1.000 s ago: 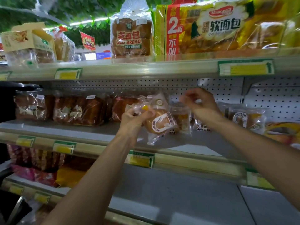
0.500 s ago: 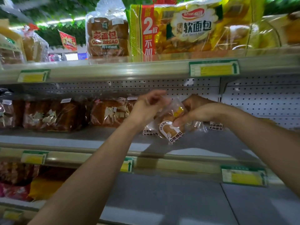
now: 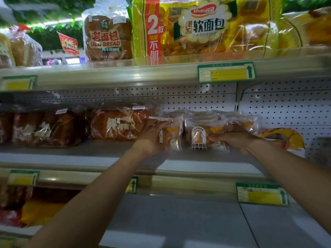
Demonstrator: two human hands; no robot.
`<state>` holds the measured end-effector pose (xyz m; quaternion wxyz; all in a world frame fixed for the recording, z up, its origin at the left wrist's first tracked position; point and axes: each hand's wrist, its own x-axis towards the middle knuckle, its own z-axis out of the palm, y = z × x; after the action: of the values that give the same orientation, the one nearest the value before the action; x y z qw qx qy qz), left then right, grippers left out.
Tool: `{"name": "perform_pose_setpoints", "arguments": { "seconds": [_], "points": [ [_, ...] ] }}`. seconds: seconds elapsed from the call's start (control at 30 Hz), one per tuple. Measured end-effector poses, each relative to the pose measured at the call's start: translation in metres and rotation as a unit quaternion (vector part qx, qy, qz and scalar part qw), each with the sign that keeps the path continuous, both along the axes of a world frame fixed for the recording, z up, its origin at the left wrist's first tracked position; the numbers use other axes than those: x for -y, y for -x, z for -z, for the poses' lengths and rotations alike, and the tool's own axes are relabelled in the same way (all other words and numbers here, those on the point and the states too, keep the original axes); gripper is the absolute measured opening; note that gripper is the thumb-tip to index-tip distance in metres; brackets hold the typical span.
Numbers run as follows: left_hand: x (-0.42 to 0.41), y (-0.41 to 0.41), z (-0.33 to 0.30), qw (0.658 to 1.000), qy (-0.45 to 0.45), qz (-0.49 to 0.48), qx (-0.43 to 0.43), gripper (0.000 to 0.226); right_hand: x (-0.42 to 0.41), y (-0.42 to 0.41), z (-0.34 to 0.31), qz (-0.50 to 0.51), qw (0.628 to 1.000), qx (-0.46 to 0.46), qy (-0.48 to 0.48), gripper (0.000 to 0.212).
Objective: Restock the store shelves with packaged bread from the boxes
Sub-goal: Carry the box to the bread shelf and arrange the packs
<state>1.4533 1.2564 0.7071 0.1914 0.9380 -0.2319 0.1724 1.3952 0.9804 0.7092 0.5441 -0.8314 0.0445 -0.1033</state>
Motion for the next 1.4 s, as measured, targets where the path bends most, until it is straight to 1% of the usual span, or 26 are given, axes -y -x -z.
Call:
{"name": "perform_pose_setpoints", "arguments": {
  "seconds": [0.03,0.13,0.23,0.27,0.43,0.57,0.6,0.63,0.7,0.77,0.83,0.9,0.97,1.03,1.07,1.13,1.17,1.23,1.3,1.4],
  "points": [
    [0.0,0.0,0.0,1.0,-0.003,-0.002,0.008,0.093,-0.001,-0.002,0.0,-0.004,1.0,0.004,0.004,0.033],
    [0.0,-0.001,0.002,0.999,-0.012,-0.012,0.03,0.094,-0.006,-0.005,0.001,0.002,1.0,0.016,0.018,0.026],
    [0.001,-0.002,0.005,0.999,-0.009,-0.021,0.044,0.094,-0.013,-0.004,0.001,0.03,0.998,0.026,0.038,0.046],
    [0.001,-0.002,0.006,0.998,-0.012,-0.025,0.048,0.094,-0.014,-0.003,0.0,0.033,0.998,0.03,0.043,0.049],
    [0.002,-0.002,0.008,0.998,-0.012,-0.034,0.054,0.093,-0.018,0.002,-0.001,0.033,0.997,0.037,0.055,0.049],
    [0.003,-0.001,0.008,0.998,-0.007,-0.04,0.042,0.09,-0.02,0.002,0.002,0.062,0.995,0.044,0.072,0.047],
    [0.004,-0.001,0.008,0.998,-0.005,-0.041,0.037,0.089,-0.02,0.001,0.002,0.072,0.993,0.044,0.083,0.048],
    [0.004,0.0,0.008,0.999,-0.007,-0.041,0.034,0.088,-0.021,0.001,0.002,0.083,0.991,0.043,0.1,0.054],
    [0.004,0.002,0.007,0.999,-0.01,-0.038,0.032,0.088,-0.021,0.0,0.003,0.124,0.977,0.041,0.171,0.075],
    [0.003,0.003,0.007,0.999,-0.008,-0.031,0.035,0.09,-0.022,0.001,0.001,0.181,0.947,0.065,0.257,0.085],
    [0.002,0.006,0.007,0.999,0.012,-0.026,0.039,0.09,-0.027,0.006,-0.002,0.211,0.922,0.101,0.309,0.084],
    [0.002,0.014,0.007,0.996,0.081,-0.019,0.035,0.084,-0.038,0.014,-0.004,0.216,0.902,0.146,0.344,0.073],
    [0.0,0.026,0.006,0.979,0.204,-0.004,0.018,0.072,-0.052,0.022,-0.006,0.197,0.884,0.212,0.368,0.056],
    [-0.005,0.047,0.007,0.942,0.333,0.02,-0.033,0.057,-0.072,0.026,-0.006,0.155,0.868,0.293,0.37,0.036],
    [-0.009,0.059,0.008,0.919,0.389,0.035,-0.054,0.051,-0.085,0.027,-0.005,0.128,0.868,0.319,0.359,0.027],
    [-0.023,0.081,0.012,0.874,0.478,0.056,-0.06,0.037,-0.115,0.029,-0.003,0.069,0.88,0.345,0.319,0.015],
    [-0.031,0.093,0.015,0.854,0.513,0.065,-0.052,0.031,-0.132,0.031,-0.002,0.039,0.884,0.357,0.299,0.013],
    [-0.053,0.114,0.023,0.821,0.567,0.059,-0.037,0.024,-0.168,0.037,0.004,-0.026,0.881,0.391,0.265,0.015],
    [-0.082,0.132,0.035,0.798,0.602,0.021,-0.037,0.019,-0.207,0.041,0.014,-0.096,0.876,0.415,0.227,0.017],
    [-0.138,0.152,0.062,0.771,0.633,-0.053,-0.039,0.014,-0.271,0.046,0.039,-0.187,0.873,0.413,0.179,0.019]
  ]
}}
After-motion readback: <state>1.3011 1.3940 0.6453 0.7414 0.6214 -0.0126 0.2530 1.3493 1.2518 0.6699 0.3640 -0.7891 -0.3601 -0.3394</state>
